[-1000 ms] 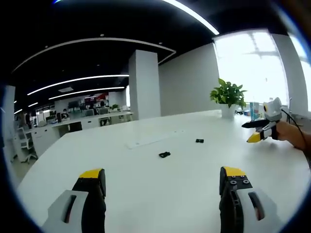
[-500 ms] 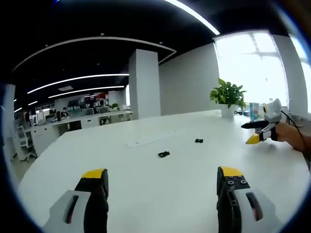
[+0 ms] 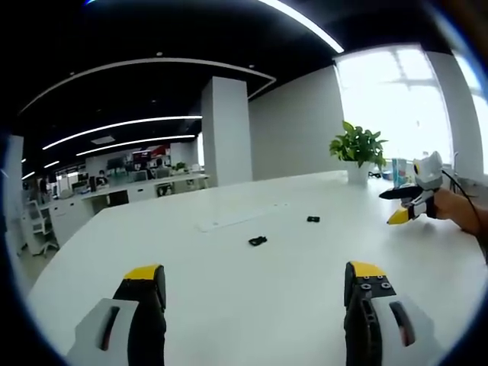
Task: Snap the two parts of the plastic buckle together until the buckle closes and remains connected.
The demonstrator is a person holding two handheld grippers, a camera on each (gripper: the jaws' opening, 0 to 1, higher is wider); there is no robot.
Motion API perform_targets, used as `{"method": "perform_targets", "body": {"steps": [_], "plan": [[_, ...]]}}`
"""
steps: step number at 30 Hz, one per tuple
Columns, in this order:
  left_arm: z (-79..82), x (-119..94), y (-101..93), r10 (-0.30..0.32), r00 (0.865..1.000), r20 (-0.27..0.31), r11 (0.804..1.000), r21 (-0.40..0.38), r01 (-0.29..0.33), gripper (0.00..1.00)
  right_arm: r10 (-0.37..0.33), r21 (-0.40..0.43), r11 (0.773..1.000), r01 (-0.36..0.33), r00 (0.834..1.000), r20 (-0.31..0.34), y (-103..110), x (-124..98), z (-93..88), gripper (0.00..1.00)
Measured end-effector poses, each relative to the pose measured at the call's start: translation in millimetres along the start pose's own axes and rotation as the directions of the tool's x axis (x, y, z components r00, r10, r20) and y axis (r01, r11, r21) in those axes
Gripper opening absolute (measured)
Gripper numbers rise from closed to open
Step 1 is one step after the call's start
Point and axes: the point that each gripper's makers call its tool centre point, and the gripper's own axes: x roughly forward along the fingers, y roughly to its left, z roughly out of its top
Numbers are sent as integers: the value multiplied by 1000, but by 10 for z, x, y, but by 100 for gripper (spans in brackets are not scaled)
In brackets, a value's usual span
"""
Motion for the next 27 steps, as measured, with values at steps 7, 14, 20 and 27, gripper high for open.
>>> {"method": "perform_targets", "body": {"steps": [7,14,20,27], "plan": [[-16,6,-5,-5,1000,-5,1000,8,5,98,0,-8,1000,0,1000,-7,17,1,-18,99],[-36,15,-12,-11,1000,-14,1000,-1,11,98,-2,-14,1000,2,1000,-8,13,0,-18,99],[-44,16,-28,-14,1000,-21,1000,5,14,97,1,-17,1000,-1,1000,-9,22,6,-16,99],[-28,-8,-42,-8,1000,-20,1000,13,8,97,3,-8,1000,-3,1000,-2,23,-11,1,99]]}}
